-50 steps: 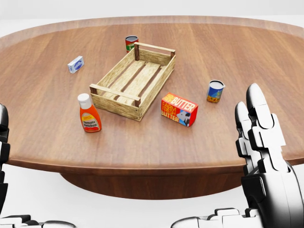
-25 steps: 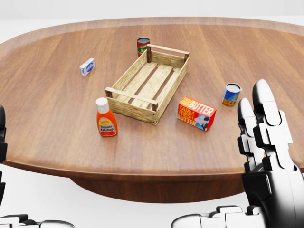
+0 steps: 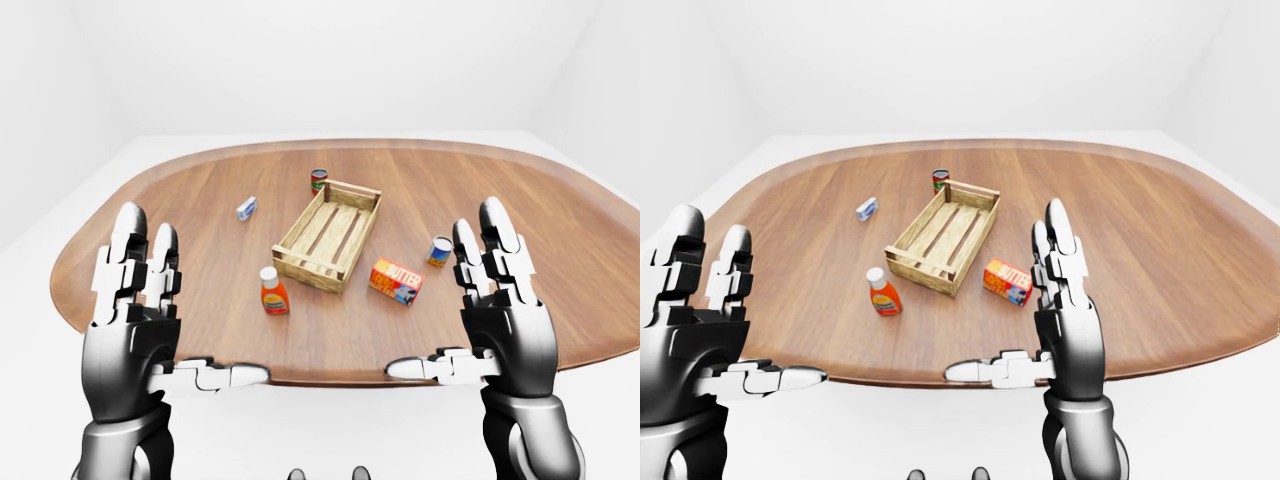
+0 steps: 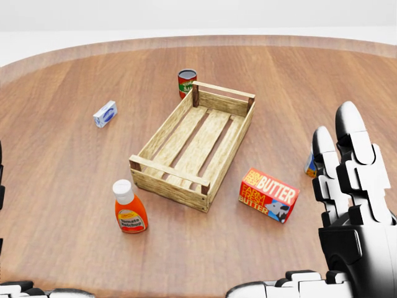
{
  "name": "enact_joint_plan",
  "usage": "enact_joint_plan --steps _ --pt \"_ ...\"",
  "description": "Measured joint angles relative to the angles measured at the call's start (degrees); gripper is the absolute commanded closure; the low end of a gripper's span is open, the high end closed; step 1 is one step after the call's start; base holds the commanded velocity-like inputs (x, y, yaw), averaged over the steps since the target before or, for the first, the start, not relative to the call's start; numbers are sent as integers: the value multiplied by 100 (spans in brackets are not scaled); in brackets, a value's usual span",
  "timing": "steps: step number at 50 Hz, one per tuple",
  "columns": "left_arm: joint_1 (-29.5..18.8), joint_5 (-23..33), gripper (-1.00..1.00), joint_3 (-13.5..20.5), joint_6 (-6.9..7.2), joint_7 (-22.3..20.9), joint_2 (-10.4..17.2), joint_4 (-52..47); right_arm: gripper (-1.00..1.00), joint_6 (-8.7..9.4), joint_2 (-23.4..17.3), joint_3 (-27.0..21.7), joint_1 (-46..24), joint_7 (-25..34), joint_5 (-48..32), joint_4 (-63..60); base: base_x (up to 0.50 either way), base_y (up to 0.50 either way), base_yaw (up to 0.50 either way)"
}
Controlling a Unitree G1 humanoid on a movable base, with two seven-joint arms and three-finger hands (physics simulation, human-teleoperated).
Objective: Pick up the butter and put it in the tray.
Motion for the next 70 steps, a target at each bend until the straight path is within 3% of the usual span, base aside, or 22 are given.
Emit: enact_joint_plan --steps 37,54,62,70 --pt "-28 -40 -100 81 0 -44 -15 -19 -98 0 9 -32 -27 -1 32 45 50 -1 0" --pt "-37 -54 -100 111 0 -59 -17 -27 -98 0 19 -74 -17 -23 135 58 0 0 0" --pt "-71 -54 -100 122 0 -45 -7 17 -98 0 -10 -402 -13 238 94 70 0 0 0" --pt "-81 -58 -100 125 0 -37 1 42 -98 0 157 -1237 91 940 -75 -107 0 0 0"
